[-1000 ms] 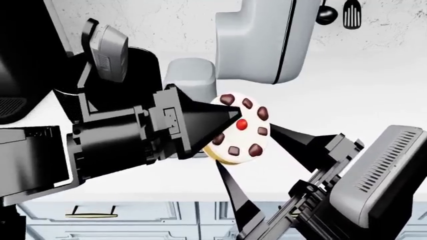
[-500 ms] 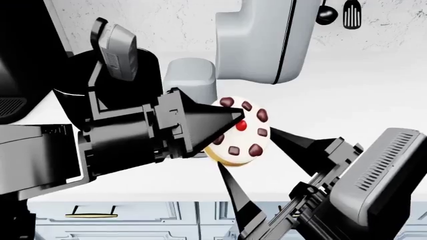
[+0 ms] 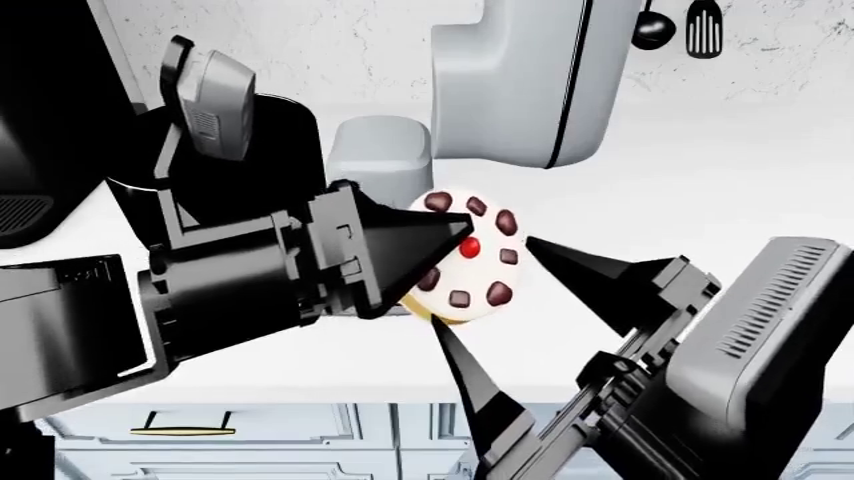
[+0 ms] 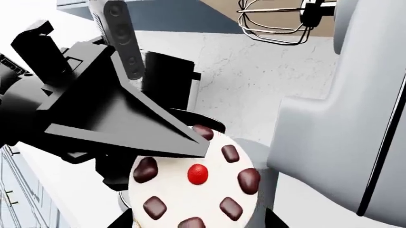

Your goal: Place the cake in the stand mixer bowl.

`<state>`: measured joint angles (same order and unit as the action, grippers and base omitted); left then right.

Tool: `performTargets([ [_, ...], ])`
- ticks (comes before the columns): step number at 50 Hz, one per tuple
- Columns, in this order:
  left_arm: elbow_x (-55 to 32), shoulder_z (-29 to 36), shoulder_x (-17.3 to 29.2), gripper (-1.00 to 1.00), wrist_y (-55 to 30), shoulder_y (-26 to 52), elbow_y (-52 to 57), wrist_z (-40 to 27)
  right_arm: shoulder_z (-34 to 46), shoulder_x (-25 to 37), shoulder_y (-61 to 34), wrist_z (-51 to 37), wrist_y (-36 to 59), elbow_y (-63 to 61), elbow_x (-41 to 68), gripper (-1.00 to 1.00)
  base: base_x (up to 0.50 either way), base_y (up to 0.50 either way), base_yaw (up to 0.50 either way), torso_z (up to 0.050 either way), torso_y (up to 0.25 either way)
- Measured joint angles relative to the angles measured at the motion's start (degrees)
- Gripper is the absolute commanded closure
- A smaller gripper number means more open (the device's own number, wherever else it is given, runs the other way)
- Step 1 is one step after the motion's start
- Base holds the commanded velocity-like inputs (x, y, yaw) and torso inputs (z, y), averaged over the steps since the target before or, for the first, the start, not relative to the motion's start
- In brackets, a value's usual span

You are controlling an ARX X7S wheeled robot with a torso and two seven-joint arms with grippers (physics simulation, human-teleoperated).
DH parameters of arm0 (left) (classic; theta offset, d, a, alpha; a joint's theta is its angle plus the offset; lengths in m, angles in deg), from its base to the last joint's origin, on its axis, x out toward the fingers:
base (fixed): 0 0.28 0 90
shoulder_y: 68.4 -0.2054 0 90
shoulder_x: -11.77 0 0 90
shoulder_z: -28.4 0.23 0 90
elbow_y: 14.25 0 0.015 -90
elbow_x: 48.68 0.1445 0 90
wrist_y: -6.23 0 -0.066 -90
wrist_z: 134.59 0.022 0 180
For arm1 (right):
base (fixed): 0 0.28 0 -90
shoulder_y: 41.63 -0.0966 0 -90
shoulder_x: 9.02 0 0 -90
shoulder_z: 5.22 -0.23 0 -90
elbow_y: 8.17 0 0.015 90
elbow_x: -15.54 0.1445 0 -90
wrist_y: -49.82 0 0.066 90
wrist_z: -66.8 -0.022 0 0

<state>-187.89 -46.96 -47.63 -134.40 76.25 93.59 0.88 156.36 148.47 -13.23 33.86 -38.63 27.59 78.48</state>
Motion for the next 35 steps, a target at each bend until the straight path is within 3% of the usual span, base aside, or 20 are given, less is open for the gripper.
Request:
performTargets([
  [17, -3.96, -3.29, 7.09, 1.0, 6.36, 1.75, 9.78, -10.38, -0.99, 2.06, 1.9, -0.51, -1.79, 2.87, -1.66, -1.0, 0.0, 0.0, 0.0, 0.0, 0.001],
  [35, -10.29, -6.12, 15.42, 1.0, 15.07, 12.76, 15.78, -22.83, -1.82, 3.69, 3.98, -0.88, -4.81, 5.16, -2.82, -1.0, 0.0, 0.0, 0.0, 0.001, 0.0],
])
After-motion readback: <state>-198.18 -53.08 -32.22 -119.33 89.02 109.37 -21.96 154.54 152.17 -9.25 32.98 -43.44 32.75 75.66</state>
